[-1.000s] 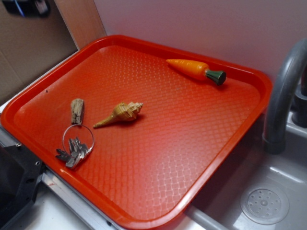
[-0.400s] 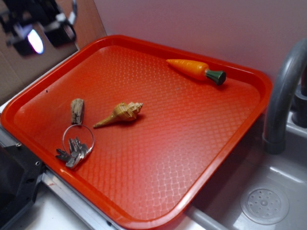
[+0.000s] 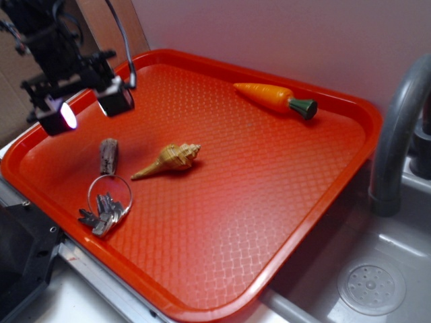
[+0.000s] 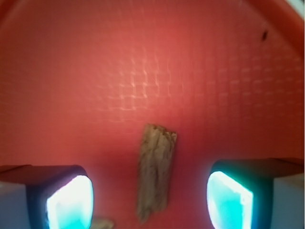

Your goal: Grab the wood chip.

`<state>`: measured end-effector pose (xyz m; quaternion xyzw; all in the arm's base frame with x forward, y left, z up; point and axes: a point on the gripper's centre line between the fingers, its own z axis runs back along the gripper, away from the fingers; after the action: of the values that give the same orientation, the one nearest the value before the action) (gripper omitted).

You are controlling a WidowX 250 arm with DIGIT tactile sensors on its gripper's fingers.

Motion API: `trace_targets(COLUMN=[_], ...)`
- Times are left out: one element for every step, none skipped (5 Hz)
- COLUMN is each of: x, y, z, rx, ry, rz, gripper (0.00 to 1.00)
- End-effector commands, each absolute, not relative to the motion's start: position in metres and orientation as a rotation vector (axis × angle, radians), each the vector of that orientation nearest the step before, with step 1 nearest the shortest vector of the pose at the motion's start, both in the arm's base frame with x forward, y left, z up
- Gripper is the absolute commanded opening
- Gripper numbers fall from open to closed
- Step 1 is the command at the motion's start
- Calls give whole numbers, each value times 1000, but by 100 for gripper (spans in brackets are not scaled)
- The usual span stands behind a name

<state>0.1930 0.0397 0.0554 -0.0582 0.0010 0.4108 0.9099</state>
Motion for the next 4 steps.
trace_targets(x=[192, 193, 196, 200], y=[25, 15, 4, -4], z=[27, 19, 14, 12], rx=[-209, -217, -181, -149], ry=[26, 44, 75, 80], rz=[917, 920, 902, 877], gripper=[100, 100, 100, 100])
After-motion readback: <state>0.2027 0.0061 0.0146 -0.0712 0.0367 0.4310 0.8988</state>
